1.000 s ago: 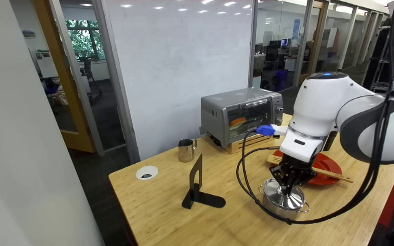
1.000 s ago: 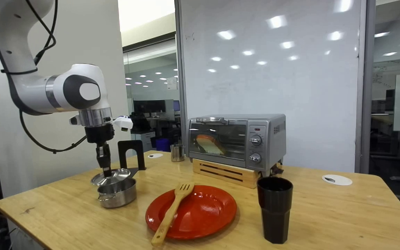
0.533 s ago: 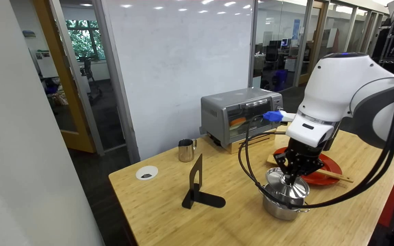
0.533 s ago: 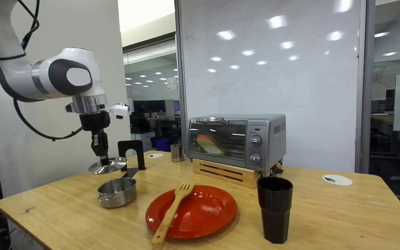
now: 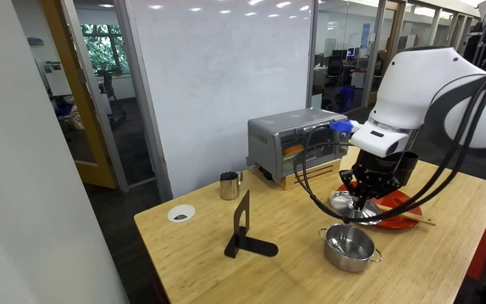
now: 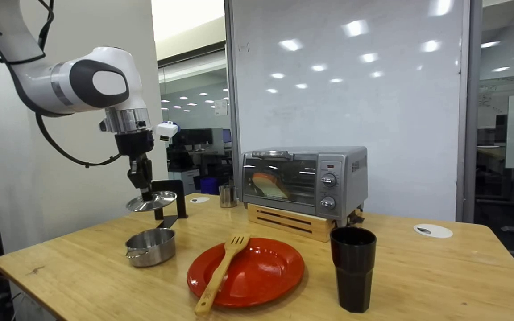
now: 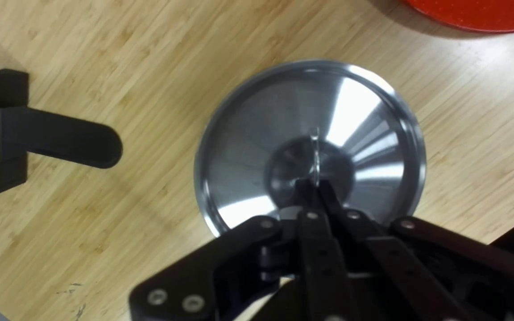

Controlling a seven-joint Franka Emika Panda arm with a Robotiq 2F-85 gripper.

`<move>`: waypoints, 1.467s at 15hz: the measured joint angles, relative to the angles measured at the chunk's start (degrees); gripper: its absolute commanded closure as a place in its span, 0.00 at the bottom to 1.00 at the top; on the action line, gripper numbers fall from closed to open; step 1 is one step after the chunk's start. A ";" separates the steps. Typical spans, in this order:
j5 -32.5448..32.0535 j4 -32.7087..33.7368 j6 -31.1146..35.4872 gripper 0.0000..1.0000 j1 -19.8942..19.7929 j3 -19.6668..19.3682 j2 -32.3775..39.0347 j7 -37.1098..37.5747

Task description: Remove the silver lid from the silver pot

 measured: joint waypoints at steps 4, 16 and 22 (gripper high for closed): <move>-0.06 5.21 -5.16 0.99 0.09 -1.62 1.43 1.01; -2.81 25.00 -10.81 0.99 1.14 -2.02 16.74 5.95; -3.42 32.54 -11.63 0.99 0.46 -2.15 25.32 7.12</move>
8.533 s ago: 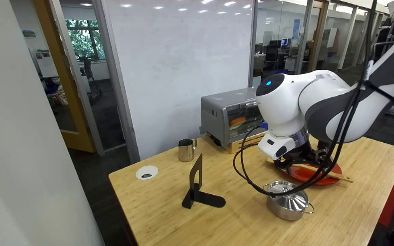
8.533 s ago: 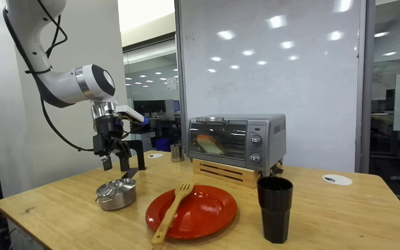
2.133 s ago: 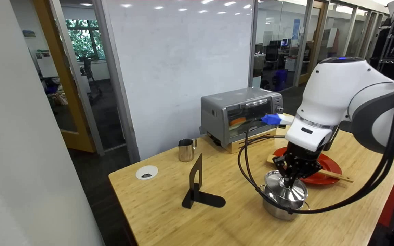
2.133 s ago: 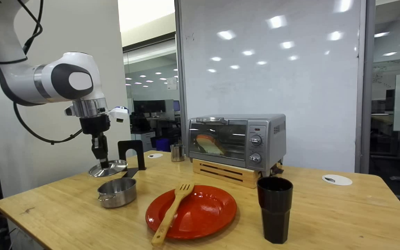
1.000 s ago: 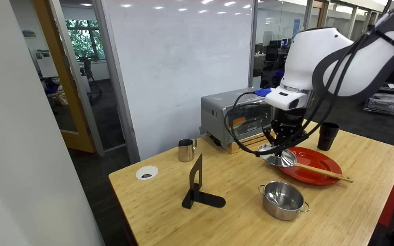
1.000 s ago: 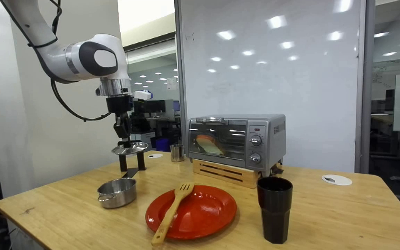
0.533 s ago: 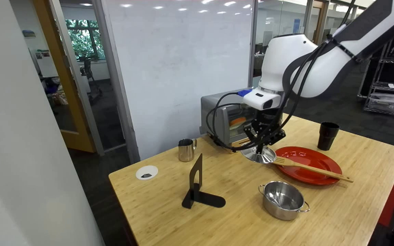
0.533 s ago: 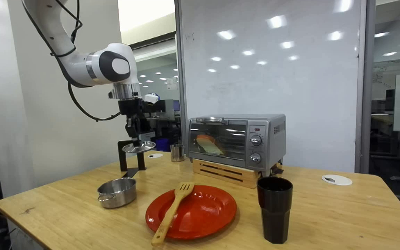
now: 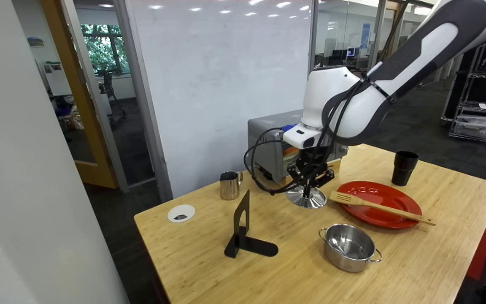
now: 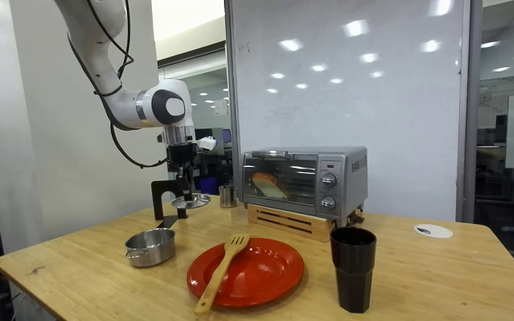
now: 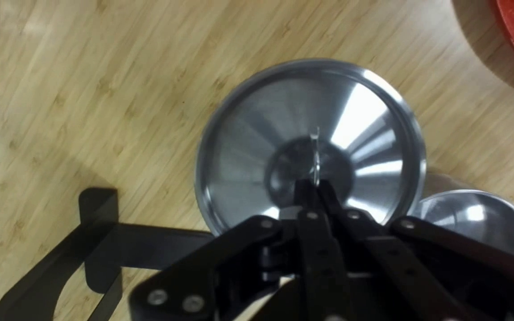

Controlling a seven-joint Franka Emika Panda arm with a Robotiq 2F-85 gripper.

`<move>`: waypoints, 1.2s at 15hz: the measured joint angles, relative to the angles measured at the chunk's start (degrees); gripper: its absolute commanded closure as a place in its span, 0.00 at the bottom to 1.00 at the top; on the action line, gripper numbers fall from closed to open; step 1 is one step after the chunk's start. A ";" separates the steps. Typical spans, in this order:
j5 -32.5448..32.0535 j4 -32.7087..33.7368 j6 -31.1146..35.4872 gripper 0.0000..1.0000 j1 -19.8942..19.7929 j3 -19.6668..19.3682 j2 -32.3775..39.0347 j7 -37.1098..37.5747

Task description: Remove the silver lid from the silver pot

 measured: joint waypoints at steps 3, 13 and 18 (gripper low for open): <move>0.01 2.64 -0.22 0.99 -0.57 0.00 3.70 0.00; -0.28 6.25 -0.46 0.99 -1.28 0.11 10.72 0.00; -2.94 6.35 -0.30 0.99 -1.25 0.15 11.63 0.00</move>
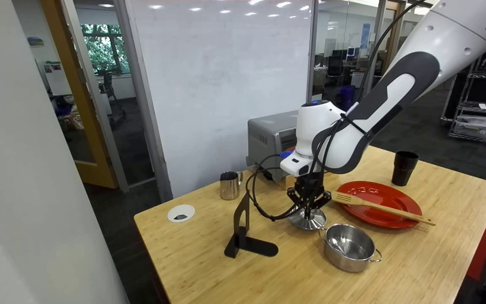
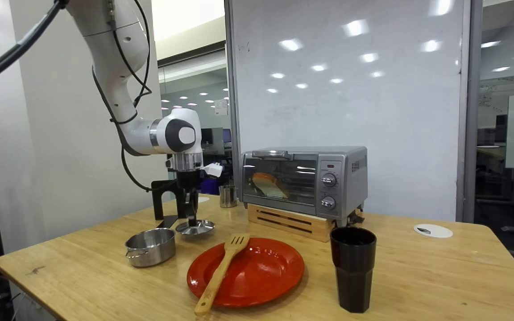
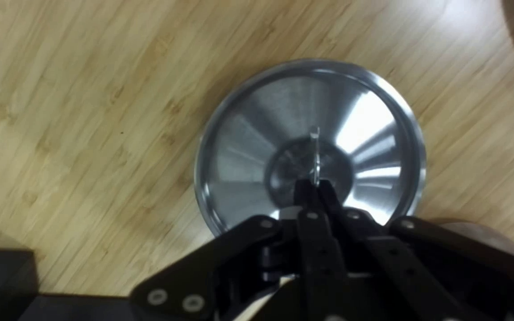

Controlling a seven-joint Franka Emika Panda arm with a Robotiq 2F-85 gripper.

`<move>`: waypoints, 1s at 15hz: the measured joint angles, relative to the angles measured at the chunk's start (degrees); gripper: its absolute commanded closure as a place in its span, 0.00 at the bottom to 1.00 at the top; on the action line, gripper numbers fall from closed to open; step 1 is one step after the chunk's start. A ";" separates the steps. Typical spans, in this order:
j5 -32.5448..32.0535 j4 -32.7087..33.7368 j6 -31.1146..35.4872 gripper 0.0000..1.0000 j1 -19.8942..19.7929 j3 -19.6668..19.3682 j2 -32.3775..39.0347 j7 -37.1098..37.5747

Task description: Remove the silver lid from the silver pot

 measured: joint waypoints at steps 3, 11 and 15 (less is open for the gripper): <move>-1.68 0.02 0.01 0.99 0.00 -0.02 0.24 0.00; -3.63 0.02 0.07 0.99 0.01 -0.06 0.57 0.00; -4.41 0.03 1.07 0.99 0.01 -0.08 0.77 0.00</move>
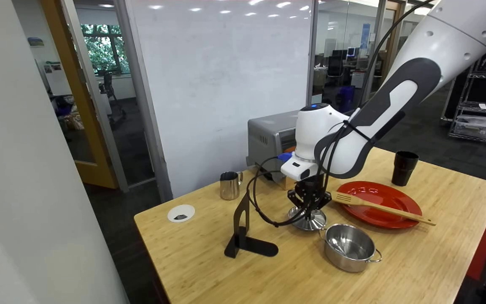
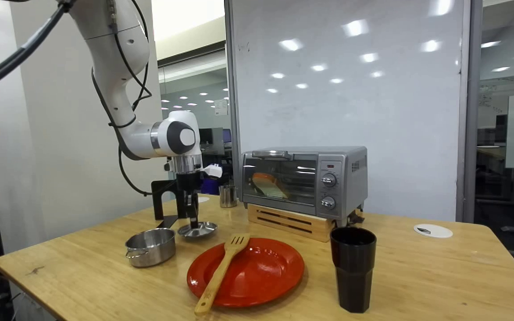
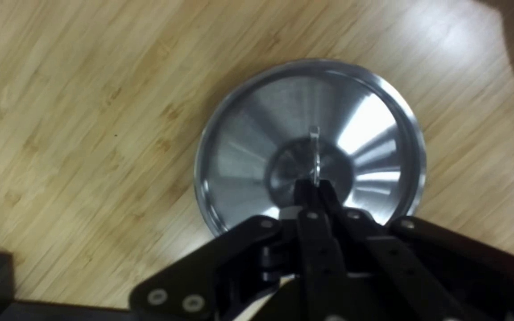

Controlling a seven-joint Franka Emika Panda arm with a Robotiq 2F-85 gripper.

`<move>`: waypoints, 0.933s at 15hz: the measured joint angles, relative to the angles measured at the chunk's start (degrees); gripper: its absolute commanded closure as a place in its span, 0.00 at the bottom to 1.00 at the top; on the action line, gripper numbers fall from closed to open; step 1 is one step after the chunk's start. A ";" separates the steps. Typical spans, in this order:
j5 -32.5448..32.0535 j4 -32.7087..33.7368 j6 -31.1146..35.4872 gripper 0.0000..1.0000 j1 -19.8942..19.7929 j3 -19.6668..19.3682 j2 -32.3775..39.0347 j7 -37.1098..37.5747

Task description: Remove the silver lid from the silver pot

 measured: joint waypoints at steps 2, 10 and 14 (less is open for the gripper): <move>-0.34 0.13 0.85 0.99 0.00 -0.07 0.27 0.00; -0.84 0.46 2.66 0.51 -0.01 -0.23 1.17 0.00; -0.91 0.45 3.16 0.23 -0.01 -0.25 1.17 0.00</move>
